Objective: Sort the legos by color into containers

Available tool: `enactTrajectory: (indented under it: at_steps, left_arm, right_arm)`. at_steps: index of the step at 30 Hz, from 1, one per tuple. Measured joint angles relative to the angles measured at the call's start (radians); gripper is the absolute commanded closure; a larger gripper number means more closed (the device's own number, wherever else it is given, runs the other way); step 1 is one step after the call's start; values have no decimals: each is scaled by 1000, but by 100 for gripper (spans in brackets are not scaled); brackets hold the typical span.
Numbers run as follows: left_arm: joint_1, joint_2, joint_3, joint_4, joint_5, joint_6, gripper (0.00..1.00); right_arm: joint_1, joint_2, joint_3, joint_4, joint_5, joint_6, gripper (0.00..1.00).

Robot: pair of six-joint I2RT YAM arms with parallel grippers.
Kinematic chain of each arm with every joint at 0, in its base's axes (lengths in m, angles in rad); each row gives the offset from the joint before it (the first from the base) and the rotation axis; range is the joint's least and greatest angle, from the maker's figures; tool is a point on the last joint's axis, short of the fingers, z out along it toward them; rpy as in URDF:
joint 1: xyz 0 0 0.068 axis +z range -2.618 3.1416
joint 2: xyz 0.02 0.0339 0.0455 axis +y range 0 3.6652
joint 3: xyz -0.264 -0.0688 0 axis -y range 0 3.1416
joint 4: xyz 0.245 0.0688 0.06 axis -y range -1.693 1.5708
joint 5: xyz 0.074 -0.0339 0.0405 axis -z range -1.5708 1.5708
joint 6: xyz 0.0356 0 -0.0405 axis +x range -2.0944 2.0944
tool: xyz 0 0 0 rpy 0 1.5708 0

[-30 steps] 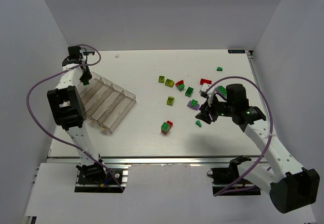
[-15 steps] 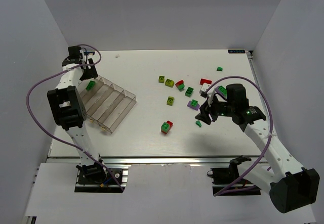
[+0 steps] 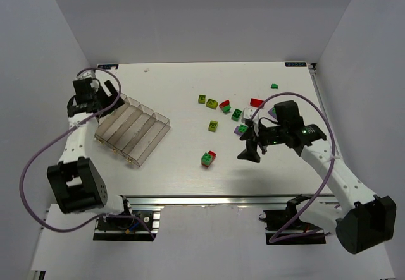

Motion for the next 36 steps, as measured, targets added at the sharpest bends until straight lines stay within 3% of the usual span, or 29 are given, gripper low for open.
enactTrajectory:
  at_steps: [1, 3, 6, 7, 9, 10, 14, 16, 19, 21, 25, 28, 31, 36]
  left_arm:
    - [10, -40, -29, 6, 28, -17, 2]
    - [27, -95, -72, 16, 99, -43, 4]
    - [44, -152, -127, 24, 209, -80, 16]
    - [44, -173, -149, 30, 247, -92, 28]
    - [42, -232, -208, 42, 317, -122, 40]
    - [35, -263, -235, 42, 346, -138, 54]
    - [-48, -397, -338, 59, 412, -213, 71]
    - [-127, -467, -396, 73, 417, -256, 69]
    - [-263, -580, -473, 85, 407, -335, 54]
    - [-344, -638, -500, 97, 383, -384, 43]
    - [-543, -667, -514, 125, 277, -450, 34]
    - [-745, -586, -500, 135, 164, -467, 30]
    - [-920, -395, -416, 100, 43, -462, 28]
    - [-1089, -75, -229, 12, -145, -429, 24]
  right_arm:
    - [17, 20, 15, -20, -11, -40, 11]
    - [44, 58, 32, -59, -36, -126, 10]
    - [69, 96, 34, -120, -82, -297, 11]
    - [76, 103, 34, -126, -93, -341, 11]
    - [95, 116, 34, -121, -94, -397, 12]
    - [111, 124, 34, -114, -91, -415, 14]
    - [212, 168, 34, -30, -24, -371, 18]
    - [263, 194, 34, 36, 28, -286, 20]
    - [301, 233, 35, 135, 111, -89, 19]
    - [293, 253, 36, 181, 160, 40, 19]
    - [234, 246, 35, 220, 206, 212, 17]
    - [161, 223, 35, 223, 212, 286, 16]
    - [81, 197, 35, 220, 207, 331, 12]
    - [-26, 150, 36, 170, 156, 335, 11]
